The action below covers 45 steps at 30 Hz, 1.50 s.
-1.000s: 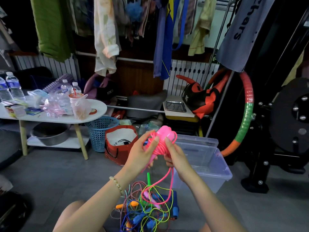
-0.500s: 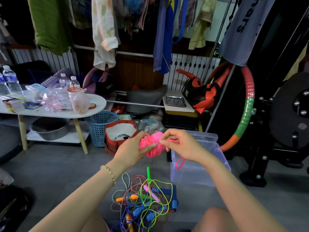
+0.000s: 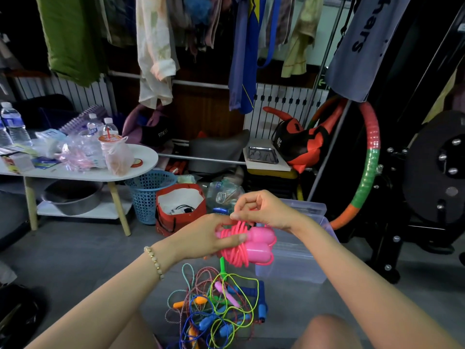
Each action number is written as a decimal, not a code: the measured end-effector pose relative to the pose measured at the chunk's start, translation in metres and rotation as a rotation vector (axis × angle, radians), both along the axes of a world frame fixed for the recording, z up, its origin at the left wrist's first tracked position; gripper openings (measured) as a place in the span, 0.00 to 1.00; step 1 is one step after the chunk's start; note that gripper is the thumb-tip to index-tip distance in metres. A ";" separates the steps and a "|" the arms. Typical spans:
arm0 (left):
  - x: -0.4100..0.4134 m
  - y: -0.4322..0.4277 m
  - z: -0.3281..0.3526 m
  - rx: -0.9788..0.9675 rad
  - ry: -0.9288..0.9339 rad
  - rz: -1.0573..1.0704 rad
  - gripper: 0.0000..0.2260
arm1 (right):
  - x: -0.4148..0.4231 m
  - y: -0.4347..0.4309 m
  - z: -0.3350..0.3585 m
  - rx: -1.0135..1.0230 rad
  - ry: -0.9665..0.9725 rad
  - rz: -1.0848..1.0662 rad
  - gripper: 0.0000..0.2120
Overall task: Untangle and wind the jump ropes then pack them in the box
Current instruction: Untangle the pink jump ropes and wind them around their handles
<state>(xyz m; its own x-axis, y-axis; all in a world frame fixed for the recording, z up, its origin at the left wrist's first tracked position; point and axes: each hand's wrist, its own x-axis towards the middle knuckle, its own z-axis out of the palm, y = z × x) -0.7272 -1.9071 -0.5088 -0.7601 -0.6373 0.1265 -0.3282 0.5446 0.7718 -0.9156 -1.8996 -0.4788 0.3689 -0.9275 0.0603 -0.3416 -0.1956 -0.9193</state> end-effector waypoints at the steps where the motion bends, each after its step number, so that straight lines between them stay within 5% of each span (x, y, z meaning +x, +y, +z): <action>1: 0.002 -0.001 -0.001 0.068 0.060 -0.033 0.19 | 0.001 0.002 -0.001 0.013 -0.017 -0.006 0.11; 5: 0.006 -0.004 -0.005 0.335 0.277 -0.044 0.28 | -0.001 0.010 -0.001 0.172 -0.213 -0.004 0.39; 9: 0.004 -0.005 -0.008 0.567 0.435 0.031 0.27 | -0.005 0.016 -0.014 0.118 -0.435 0.050 0.45; 12: -0.005 -0.008 -0.012 0.701 0.501 0.111 0.29 | 0.005 0.015 -0.035 0.073 -0.445 -0.087 0.42; 19: -0.031 0.002 -0.018 0.690 0.502 0.408 0.28 | 0.026 0.014 -0.041 0.044 -0.377 -0.457 0.22; 24: -0.036 0.001 -0.027 0.371 0.380 0.464 0.19 | 0.024 0.011 -0.047 0.131 -0.373 -0.520 0.17; 27: -0.036 -0.005 -0.037 0.172 0.322 0.437 0.29 | 0.029 0.011 -0.047 0.134 -0.363 -0.534 0.15; 37: -0.040 -0.015 -0.063 0.313 0.475 0.702 0.21 | 0.048 -0.002 -0.065 0.238 -0.291 -0.518 0.25; 40: -0.033 -0.030 -0.071 0.515 0.608 0.693 0.27 | 0.049 -0.002 -0.069 0.264 -0.215 -0.463 0.19; 45: -0.018 -0.044 -0.080 0.556 0.594 0.765 0.19 | 0.042 0.001 -0.078 0.258 -0.127 -0.471 0.18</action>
